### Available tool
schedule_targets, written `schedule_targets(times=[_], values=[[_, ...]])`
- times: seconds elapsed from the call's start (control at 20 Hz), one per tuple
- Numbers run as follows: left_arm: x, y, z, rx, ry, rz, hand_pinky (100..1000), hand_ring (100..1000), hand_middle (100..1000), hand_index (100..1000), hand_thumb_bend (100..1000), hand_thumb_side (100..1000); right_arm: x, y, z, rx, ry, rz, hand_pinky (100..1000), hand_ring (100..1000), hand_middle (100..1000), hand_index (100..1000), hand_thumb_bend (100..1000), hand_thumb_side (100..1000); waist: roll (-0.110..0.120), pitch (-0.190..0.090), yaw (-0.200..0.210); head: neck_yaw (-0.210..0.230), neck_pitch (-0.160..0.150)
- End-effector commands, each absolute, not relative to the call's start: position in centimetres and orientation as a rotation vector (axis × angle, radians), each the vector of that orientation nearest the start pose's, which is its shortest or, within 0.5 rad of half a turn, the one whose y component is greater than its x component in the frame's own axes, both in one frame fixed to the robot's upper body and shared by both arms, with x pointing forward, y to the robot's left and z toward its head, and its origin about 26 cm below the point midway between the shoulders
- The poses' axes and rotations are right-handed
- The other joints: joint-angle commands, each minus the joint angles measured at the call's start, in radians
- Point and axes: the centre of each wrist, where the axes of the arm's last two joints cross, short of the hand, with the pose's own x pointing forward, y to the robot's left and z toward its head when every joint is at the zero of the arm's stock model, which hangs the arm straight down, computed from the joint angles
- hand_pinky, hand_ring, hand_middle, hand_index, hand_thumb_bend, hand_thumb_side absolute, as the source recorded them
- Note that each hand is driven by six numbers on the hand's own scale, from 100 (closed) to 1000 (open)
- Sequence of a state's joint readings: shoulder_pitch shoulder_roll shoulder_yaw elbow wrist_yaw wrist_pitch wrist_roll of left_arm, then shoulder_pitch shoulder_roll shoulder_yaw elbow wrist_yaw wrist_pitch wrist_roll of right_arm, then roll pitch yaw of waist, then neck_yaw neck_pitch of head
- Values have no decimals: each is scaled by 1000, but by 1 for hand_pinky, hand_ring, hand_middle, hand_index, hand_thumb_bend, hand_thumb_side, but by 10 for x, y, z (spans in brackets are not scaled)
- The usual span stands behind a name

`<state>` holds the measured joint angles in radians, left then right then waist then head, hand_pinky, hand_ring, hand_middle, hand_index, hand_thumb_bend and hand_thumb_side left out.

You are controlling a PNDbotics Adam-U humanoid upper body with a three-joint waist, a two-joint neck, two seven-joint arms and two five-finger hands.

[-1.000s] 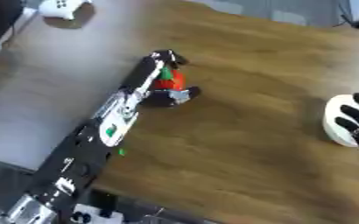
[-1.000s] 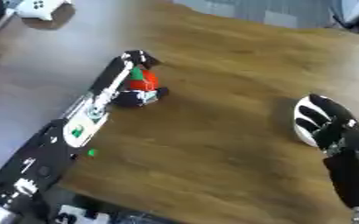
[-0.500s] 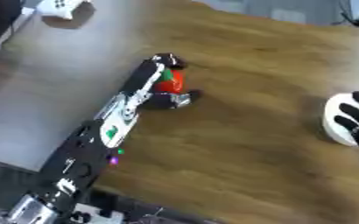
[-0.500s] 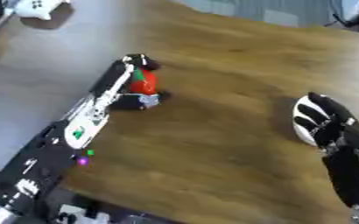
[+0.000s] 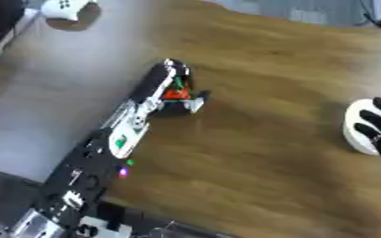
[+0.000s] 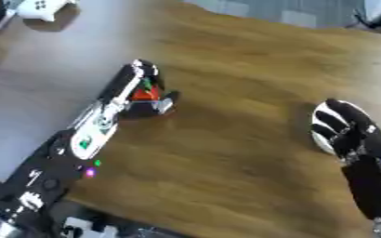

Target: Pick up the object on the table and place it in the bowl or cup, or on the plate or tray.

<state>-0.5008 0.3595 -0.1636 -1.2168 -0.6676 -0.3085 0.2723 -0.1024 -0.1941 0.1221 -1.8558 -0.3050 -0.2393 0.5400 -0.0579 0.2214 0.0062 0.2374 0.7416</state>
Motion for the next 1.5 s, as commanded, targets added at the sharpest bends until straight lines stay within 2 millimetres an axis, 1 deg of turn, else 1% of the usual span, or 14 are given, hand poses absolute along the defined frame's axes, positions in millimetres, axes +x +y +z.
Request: schedule_targets(times=[0.05,0.1,0.35,0.5,0.6,0.7,0.9,1.05,1.35,1.5], values=[[397,273,64,809,-1969,-893,100,100,100,258,241,100,289,-232,102,628,-2113,654,938,946,973,977,100,922,3,-7,2,0,-3],[397,273,64,810,-1965,-900,100,100,100,201,246,100,289,-232,102,629,-2112,655,938,946,972,977,100,922,3,-7,2,0,-3],[396,268,64,783,-1956,-966,100,100,100,193,255,100,289,-232,102,632,-2110,658,938,946,972,977,100,922,4,-6,3,0,-2],[395,263,70,766,-1967,-1018,100,100,100,195,255,100,289,-233,102,632,-2109,658,938,946,972,977,100,921,7,-8,-2,0,0],[395,260,79,761,-1978,-1073,100,100,100,198,258,100,289,-233,101,629,-2108,656,938,946,972,977,100,920,11,-11,-7,1,1],[397,255,94,764,-1997,-1135,100,100,100,200,261,100,289,-235,101,622,-2106,652,936,945,971,976,100,919,18,-18,-13,3,4],[400,242,127,765,-2044,-1274,100,100,100,204,266,100,288,-241,100,596,-2103,638,934,944,970,975,100,916,37,-36,-28,7,7],[402,229,148,752,-2071,-1360,100,100,100,202,283,100,287,-247,98,573,-2099,627,934,943,970,971,100,912,50,-54,-43,13,5],[406,205,179,740,-2114,-1463,100,100,100,202,303,100,285,-256,93,537,-2083,617,935,944,971,970,100,912,69,-78,-69,21,-7],[406,196,189,736,-2133,-1499,100,100,100,203,302,100,284,-259,89,519,-2071,616,936,945,972,971,100,912,78,-85,-77,23,-11]])
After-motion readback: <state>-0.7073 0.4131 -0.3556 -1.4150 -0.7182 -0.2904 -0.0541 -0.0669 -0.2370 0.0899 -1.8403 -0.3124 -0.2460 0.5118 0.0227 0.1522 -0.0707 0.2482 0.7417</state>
